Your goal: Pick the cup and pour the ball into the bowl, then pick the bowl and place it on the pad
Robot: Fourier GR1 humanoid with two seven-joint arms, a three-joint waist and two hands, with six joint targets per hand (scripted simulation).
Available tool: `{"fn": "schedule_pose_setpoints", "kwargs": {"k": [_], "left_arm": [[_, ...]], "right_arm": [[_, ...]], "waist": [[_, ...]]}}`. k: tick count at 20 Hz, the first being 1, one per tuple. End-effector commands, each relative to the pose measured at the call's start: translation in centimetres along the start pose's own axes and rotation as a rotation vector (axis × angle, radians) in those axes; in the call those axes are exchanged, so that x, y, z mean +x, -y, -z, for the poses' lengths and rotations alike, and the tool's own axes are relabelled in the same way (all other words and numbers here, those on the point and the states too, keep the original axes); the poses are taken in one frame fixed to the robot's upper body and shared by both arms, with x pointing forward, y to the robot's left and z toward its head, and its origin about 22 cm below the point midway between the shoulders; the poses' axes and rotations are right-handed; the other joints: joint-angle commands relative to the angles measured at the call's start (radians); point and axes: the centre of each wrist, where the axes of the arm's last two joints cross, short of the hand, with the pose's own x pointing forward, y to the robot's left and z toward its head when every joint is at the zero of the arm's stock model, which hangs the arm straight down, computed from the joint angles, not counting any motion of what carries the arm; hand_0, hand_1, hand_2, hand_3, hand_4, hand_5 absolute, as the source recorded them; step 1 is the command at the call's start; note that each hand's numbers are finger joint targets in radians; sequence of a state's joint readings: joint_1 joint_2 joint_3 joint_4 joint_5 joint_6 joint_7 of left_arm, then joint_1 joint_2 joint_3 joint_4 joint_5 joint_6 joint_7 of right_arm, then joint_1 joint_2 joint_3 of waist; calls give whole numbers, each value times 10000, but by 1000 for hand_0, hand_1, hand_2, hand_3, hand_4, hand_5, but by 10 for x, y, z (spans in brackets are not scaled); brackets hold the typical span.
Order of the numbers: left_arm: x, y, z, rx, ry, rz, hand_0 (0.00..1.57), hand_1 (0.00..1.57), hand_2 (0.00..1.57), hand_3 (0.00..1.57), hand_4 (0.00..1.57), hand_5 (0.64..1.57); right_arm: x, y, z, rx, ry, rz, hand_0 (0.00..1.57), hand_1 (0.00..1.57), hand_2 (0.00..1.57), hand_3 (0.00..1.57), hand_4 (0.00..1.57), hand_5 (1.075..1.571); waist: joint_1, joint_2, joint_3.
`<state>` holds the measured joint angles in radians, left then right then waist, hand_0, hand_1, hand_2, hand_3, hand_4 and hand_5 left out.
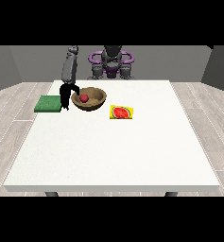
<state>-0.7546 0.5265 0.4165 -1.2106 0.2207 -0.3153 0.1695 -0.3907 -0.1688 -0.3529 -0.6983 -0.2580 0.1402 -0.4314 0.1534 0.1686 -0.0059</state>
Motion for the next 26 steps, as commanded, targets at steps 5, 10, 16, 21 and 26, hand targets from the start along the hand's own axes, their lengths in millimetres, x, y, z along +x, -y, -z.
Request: {"fn": "schedule_pose_setpoints", "kwargs": {"k": [5,10,16,21,26], "left_arm": [[8,5,-11,-211,189,81,0,0,0,0,1019,1536],[28,-27,-10,103,453,-23,0,0,0,0,1022,1537],[40,-30,-15,-183,746,-79,0,0,0,0,1018,1535],[48,-38,-15,22,1042,-112,0,0,0,0,1056,1528],[48,-45,-16,-150,857,-248,0,0,0,0,1143,1520]], "right_arm": [[-19,2,-6,-353,28,-50,0,0,0,0,452,1547],[0,-37,22,93,261,90,0,0,0,0,463,1550],[-23,20,-12,-2526,-1154,-641,878,878,580,0,608,1514],[-19,44,-24,-2782,-1513,-2697,1571,1571,1571,1571,912,1478],[-9,63,-30,-3360,-1558,-3753,1571,1571,1571,1365,960,1536]], "waist": [[139,274,71],[134,468,63],[540,817,69],[544,1130,35],[655,749,15]]}}
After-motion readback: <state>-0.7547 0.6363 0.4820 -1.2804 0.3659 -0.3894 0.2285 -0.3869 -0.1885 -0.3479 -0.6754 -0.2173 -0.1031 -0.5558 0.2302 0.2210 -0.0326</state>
